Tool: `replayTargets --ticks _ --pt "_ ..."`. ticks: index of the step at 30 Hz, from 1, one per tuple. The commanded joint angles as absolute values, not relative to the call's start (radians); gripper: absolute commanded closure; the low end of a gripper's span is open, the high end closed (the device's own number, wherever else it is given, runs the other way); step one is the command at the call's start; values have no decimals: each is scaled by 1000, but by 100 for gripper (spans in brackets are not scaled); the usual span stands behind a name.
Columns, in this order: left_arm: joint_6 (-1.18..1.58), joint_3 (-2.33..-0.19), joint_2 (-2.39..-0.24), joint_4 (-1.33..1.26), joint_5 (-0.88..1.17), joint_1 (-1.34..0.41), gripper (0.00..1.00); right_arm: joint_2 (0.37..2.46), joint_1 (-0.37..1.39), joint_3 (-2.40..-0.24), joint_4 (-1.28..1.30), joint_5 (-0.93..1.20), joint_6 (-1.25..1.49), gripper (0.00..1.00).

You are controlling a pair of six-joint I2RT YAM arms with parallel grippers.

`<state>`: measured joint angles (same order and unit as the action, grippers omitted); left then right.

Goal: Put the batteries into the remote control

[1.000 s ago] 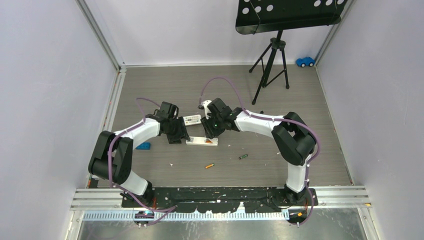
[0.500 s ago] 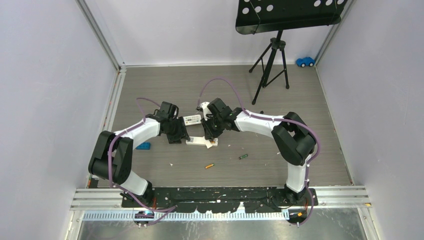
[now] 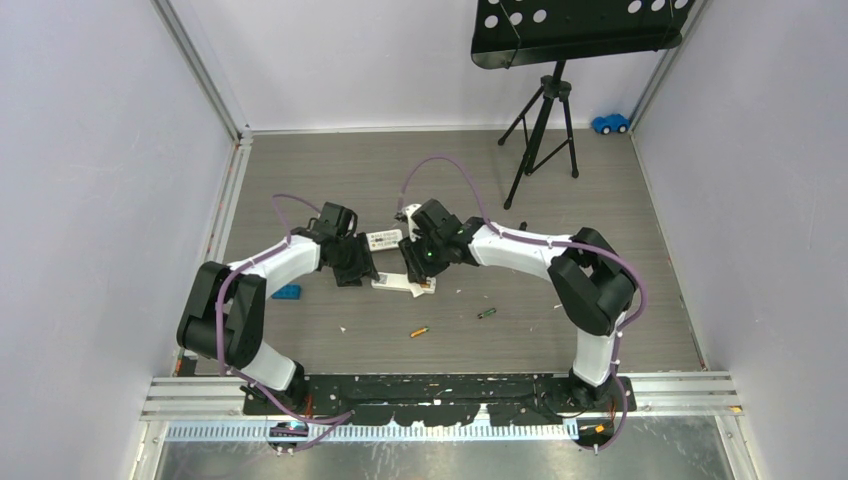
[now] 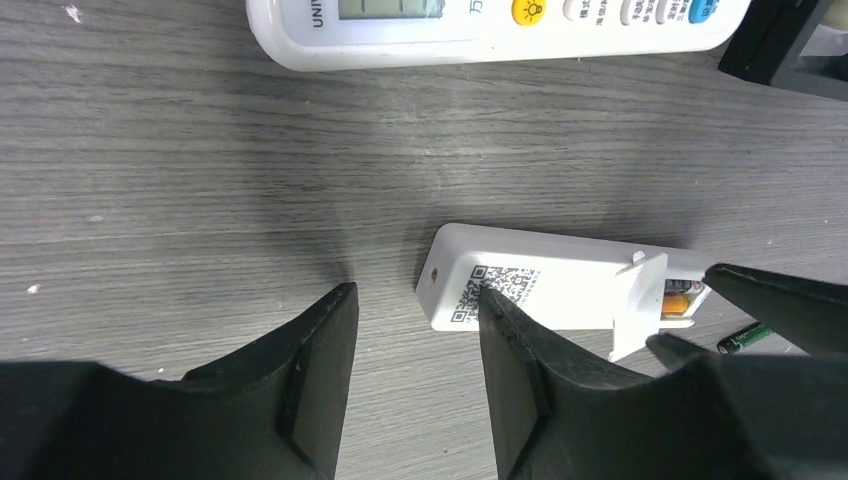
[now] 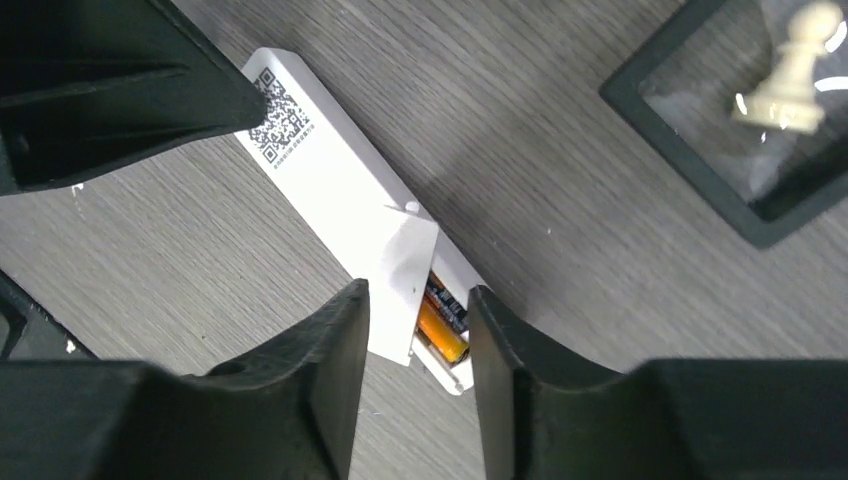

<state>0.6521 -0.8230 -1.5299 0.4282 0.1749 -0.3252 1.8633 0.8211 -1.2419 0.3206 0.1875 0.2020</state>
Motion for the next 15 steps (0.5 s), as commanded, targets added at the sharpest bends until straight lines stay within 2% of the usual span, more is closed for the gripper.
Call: replayTargets --ticks 1,5,15 --pt "640 -854 -1502 450 111 -322 51 1782 901 -1296 412 -42 368 49" --pt "649 -853 -1472 462 101 -322 50 1780 973 -1309 525 -213 537 42" --pt "658 -852 -1451 459 98 -322 45 1773 1028 -1218 489 -262 795 38"
